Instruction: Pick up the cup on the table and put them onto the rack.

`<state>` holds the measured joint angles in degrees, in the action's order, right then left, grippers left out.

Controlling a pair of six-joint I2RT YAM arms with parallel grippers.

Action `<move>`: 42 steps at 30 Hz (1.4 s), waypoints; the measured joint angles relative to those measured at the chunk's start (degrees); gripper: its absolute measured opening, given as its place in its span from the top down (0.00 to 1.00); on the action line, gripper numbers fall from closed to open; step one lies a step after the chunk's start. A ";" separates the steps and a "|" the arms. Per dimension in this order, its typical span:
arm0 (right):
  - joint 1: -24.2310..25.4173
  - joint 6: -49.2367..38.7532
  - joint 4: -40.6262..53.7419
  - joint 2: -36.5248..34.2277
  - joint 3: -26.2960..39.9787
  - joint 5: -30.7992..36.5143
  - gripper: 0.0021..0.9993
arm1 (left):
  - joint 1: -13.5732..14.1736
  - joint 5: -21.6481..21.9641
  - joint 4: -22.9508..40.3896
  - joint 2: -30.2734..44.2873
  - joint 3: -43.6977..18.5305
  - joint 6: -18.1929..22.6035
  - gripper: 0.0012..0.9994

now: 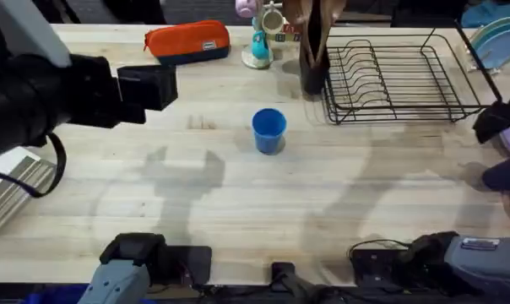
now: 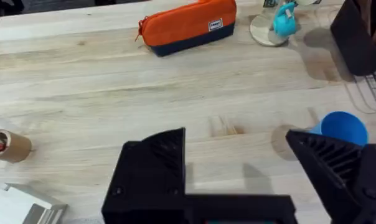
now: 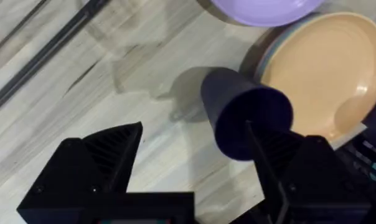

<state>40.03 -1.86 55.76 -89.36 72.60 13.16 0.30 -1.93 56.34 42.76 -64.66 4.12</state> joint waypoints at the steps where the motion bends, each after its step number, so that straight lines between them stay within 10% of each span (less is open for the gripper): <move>1: 0.00 -0.12 -0.17 -0.49 0.00 -0.21 0.00 | 0.00 0.00 0.00 0.00 0.00 0.00 0.01; 11: 0.00 -1.18 -0.82 -4.25 0.00 -0.83 0.06 | 0.00 0.00 -0.22 0.00 0.00 0.00 0.01; 17: 0.00 -1.71 -1.52 -4.68 0.00 -0.82 0.41 | 0.00 0.00 -0.25 -0.01 0.00 0.00 0.01; 22: 0.00 -2.14 -1.24 -4.68 0.00 -0.47 0.96 | 0.00 0.02 -0.92 0.00 0.00 0.00 0.01; 42: -0.72 -1.15 6.06 8.36 3.52 0.53 0.97 | 0.00 0.00 -1.12 0.00 0.00 0.00 0.01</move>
<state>39.31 -3.01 61.82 -81.01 76.12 13.69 0.30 -1.93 55.22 42.76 -64.66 4.12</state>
